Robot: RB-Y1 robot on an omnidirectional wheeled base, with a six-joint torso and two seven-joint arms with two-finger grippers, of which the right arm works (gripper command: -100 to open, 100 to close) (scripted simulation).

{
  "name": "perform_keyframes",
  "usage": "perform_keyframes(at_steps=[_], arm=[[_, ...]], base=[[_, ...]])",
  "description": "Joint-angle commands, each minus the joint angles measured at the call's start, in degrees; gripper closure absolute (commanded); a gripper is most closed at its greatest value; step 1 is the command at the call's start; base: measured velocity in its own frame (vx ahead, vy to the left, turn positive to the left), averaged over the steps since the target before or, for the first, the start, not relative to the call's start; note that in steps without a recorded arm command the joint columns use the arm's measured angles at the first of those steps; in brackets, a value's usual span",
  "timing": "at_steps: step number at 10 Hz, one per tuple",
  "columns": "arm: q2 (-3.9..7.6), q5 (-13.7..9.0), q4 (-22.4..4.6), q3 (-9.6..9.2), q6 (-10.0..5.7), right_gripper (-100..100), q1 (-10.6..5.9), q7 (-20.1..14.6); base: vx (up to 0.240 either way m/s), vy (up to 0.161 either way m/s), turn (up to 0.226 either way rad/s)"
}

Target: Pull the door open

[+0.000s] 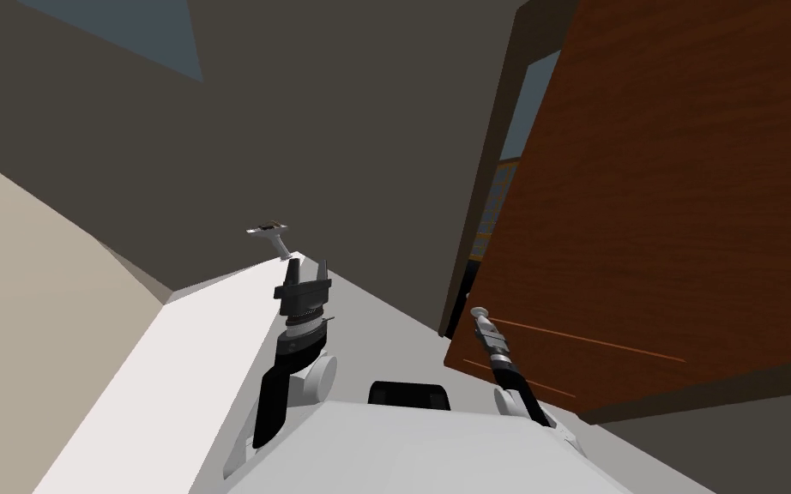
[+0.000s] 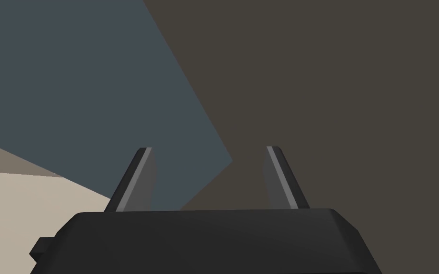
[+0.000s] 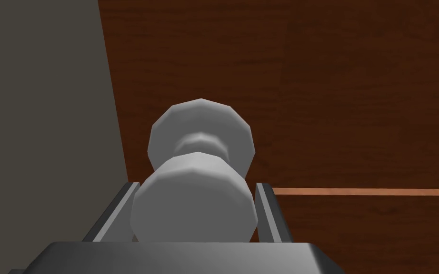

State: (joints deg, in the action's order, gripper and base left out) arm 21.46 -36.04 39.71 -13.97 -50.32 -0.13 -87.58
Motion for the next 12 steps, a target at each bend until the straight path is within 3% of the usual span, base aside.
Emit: perform_keyframes(at_steps=[1,4,5,12], arm=[[0.88,0.63,0.41,-1.36,-0.69,100,0.43,-1.78],[2.69,1.66,1.08,-3.64,-1.48,100,1.38,-4.64],[2.28,1.37,0.58,-3.08,-1.14,100,1.16,-3.93],[6.95,3.93,1.85,-8.99,-5.63,100,4.24,-10.25]], base=[[-0.181,-0.028,0.091],[-0.201,-0.048,0.118],[-0.088,-0.038,0.037],[-0.223,-0.046,0.106]])
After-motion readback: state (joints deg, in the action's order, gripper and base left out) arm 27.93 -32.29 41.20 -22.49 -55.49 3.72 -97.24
